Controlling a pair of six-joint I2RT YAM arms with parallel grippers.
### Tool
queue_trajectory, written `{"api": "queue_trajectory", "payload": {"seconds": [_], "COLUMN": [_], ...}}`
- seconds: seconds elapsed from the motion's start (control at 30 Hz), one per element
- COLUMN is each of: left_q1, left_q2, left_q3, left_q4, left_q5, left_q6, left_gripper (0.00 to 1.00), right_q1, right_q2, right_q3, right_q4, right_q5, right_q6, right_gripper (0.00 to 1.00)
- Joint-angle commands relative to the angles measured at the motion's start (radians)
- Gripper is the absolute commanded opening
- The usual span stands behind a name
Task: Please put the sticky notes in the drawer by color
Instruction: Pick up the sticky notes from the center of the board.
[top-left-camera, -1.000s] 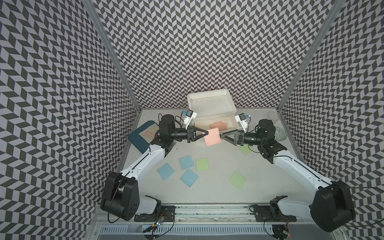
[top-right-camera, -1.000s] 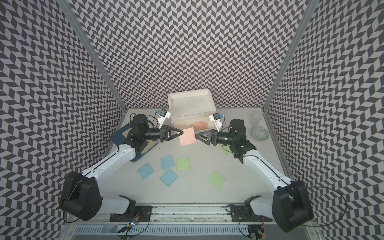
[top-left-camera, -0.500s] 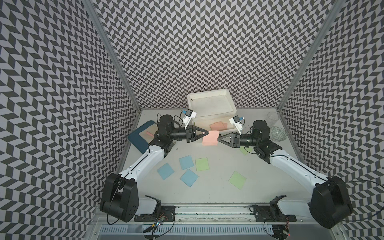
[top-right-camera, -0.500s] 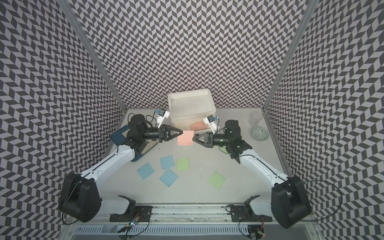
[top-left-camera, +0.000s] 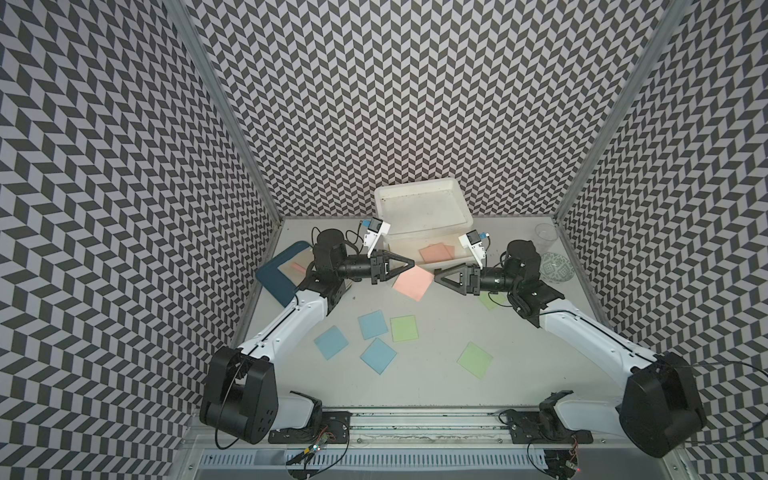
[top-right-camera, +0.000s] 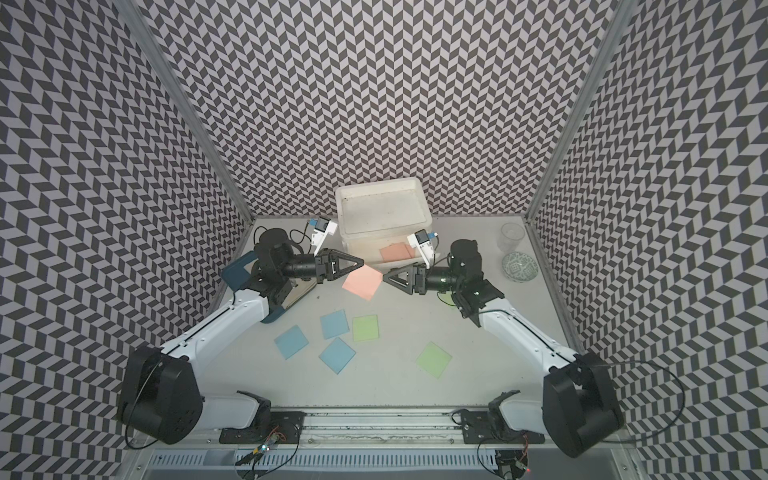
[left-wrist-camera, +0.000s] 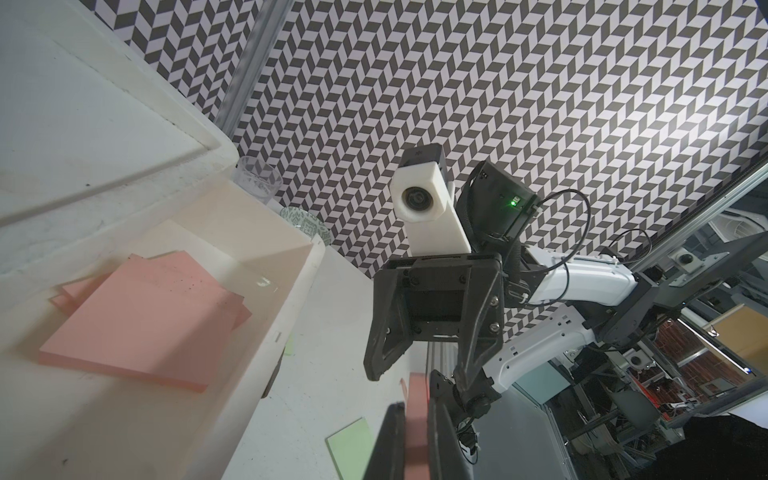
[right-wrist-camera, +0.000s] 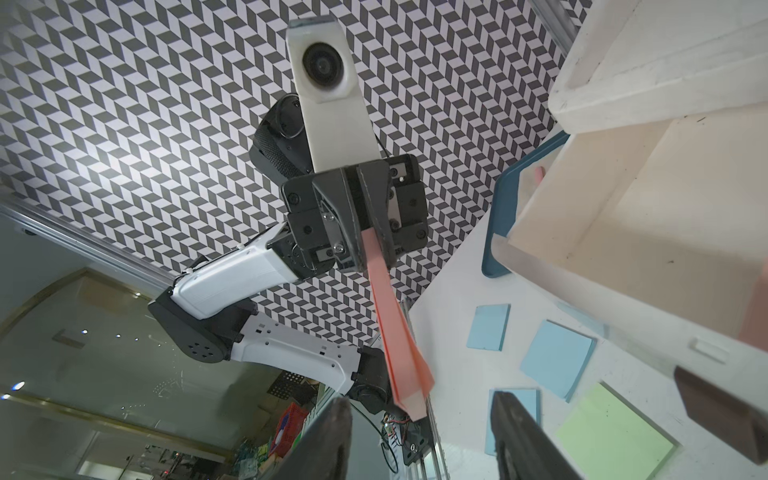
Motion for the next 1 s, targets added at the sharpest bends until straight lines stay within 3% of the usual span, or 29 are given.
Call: {"api": "queue_trajectory", "payload": {"seconds": [0.0, 0.4, 0.5, 0.67, 0.7, 0.83, 0.97], "left_q1": [0.008, 0.009, 0.010, 0.013, 0.016, 0.035, 0.057], "left_q2": [-0.013, -0.014, -0.014, -0.018, -0.019, -0.035, -0.071], "left_q3": [-0.013, -0.022, -0.025, -0.022, -0.021, -0.011, 0.003], "left_q4": [0.030, 0.056, 0.056, 0.045, 0.038, -0.023, -0.123], "left_q5": [0.006, 0.009, 0.007, 0.003, 0.001, -0.038, -0.131], "left_q6": [0.002, -0.016, -0.015, -0.011, -0.006, 0.036, 0.118], "left_gripper": [0.01, 0.00, 0.00, 0.00, 0.00, 0.34, 0.43], "right_q1": [0.033, 0.085, 0.085, 0.083, 0.083, 0.076, 0.052], "right_q2": [0.003, 0.042, 0.049, 0.030, 0.030, 0.026, -0.006], "right_q3": [-0.006, 0.022, 0.023, 0.040, 0.048, 0.066, 0.062], "right_q4": [0.080, 0.065, 0.069, 0.029, 0.008, -0.011, 0.014], "right_q5": [0.032, 0.080, 0.069, 0.104, 0.114, 0.125, 0.218], "right_q6": [-0.012, -0.065, -0.059, -0.085, -0.095, -0.094, -0.057], "right_gripper": [0.59, 0.60, 0.41, 0.01, 0.00, 0.00, 0.00]}}
